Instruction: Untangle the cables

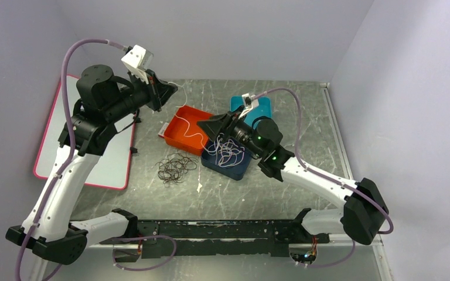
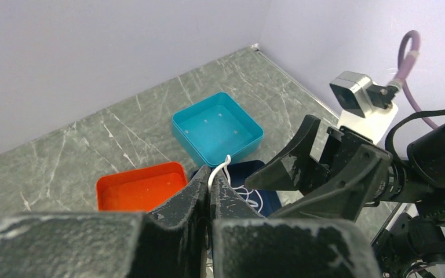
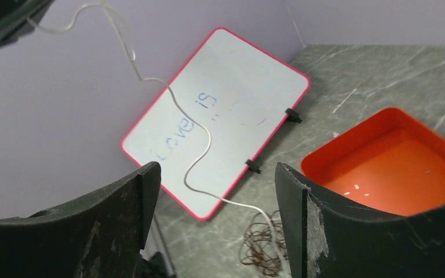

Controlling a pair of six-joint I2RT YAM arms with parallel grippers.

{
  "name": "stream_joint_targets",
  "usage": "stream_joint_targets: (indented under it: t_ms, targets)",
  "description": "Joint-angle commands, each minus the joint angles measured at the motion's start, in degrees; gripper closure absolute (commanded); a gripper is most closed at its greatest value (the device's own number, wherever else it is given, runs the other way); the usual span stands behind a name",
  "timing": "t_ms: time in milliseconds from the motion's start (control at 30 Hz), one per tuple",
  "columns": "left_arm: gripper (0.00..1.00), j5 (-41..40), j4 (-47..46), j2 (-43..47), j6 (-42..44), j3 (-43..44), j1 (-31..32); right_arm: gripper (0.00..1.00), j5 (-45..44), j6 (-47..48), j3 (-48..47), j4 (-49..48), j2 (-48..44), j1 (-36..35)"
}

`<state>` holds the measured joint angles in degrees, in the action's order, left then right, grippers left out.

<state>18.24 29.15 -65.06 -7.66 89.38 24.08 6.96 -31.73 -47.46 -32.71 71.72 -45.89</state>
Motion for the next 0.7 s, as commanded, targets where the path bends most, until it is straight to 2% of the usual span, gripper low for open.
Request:
stream_joint_targets:
  t_ms: [0,267,667]
  targets:
    - [0.93,1.2,-2.8,0.1,-1.1,-1.0,0.8,0.25,-4.9,-13.2,-0.2,-4.1,1.7,-0.7]
    - [0.93,1.6,-4.5,0.2,-1.9,-3.0,1.5,0.26,-8.3,-15.3,-3.6,-1.8,6.0,-2.8]
    - [0.93,1.1,-5.2,0.6,-2.4,-4.4,1.7,0.27,-10.2,-12.2,-6.7,-7.2,13.1,-6.5]
